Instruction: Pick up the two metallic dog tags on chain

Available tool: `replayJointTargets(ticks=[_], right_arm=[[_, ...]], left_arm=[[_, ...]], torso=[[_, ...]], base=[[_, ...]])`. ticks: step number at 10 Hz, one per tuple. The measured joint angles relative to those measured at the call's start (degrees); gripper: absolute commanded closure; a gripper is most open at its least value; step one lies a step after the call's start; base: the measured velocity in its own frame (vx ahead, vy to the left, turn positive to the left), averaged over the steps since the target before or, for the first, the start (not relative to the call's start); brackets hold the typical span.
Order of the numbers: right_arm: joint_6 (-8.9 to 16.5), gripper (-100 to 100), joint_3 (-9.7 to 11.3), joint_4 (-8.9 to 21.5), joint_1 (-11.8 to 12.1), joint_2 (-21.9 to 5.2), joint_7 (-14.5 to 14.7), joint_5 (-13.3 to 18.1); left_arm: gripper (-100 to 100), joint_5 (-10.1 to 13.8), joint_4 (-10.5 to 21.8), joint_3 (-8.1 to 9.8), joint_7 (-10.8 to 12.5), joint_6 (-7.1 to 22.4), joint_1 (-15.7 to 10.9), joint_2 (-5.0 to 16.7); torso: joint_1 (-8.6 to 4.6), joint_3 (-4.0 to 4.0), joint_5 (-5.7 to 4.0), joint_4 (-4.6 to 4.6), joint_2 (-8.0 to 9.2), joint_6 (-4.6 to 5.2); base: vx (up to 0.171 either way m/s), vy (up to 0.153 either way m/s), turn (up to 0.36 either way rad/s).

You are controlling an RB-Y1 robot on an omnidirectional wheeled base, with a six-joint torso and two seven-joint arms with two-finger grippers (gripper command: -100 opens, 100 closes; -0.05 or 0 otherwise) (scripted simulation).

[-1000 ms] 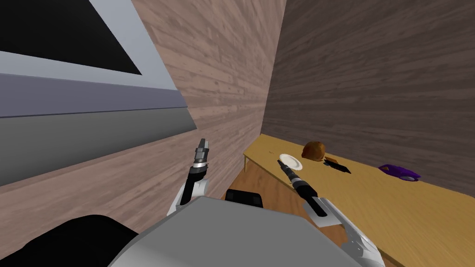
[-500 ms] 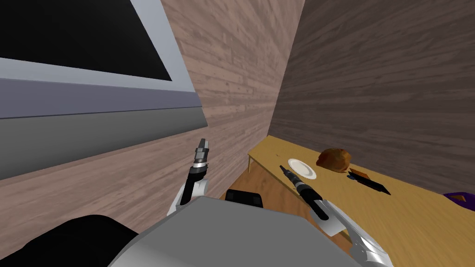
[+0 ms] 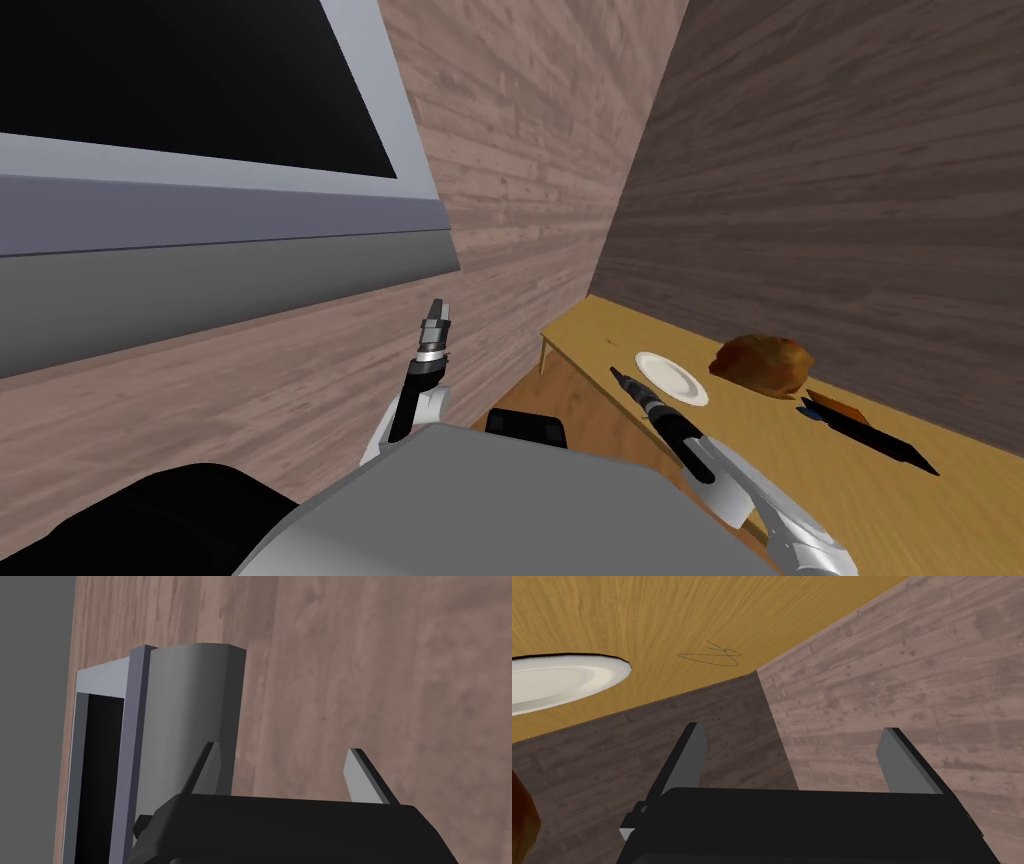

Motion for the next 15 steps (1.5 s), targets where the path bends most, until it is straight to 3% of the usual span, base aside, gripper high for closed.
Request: replayJointTargets(ticks=[3, 9, 12, 15], right_arm=[[1.0, -100, 0.6, 5.9, -1.8, -0.4, -0.1, 4.2], [6.1, -100, 5.7, 13.6, -3.9, -4.2, -2.2, 11.0], [6.7, -100, 6.5, 16.6, -4.2, -4.5, -2.3, 13.6], [7.6, -100, 7.3, 21.0, -4.9, -4.3, -2.3, 18.1]], left_arm=[[0, 0.0, 0.0, 0.01, 0.0, 0.0, 0.0, 0.0], [0, 0.0, 0.0, 0.01, 0.0, 0.0, 0.0, 0.0], [0, 0.0, 0.0, 0.01, 0.0, 0.0, 0.0, 0.0], [0, 0.0, 0.0, 0.01, 0.0, 0.0, 0.0, 0.0]], torso=[[-0.03, -0.02, -0.02, -0.02, -0.03, 0.06], [-0.05, -0.07, -0.01, -0.03, -0.12, 0.08], [-0.01, -0.07, 0.00, -0.03, -0.12, 0.08], [-0.09, -0.10, -0.02, -0.04, -0.17, 0.05]], base=[[0.010, -0.021, 0.240], [0.021, -0.023, 0.160], [0.033, -0.023, 0.209], [0.036, -0.043, 0.155]])
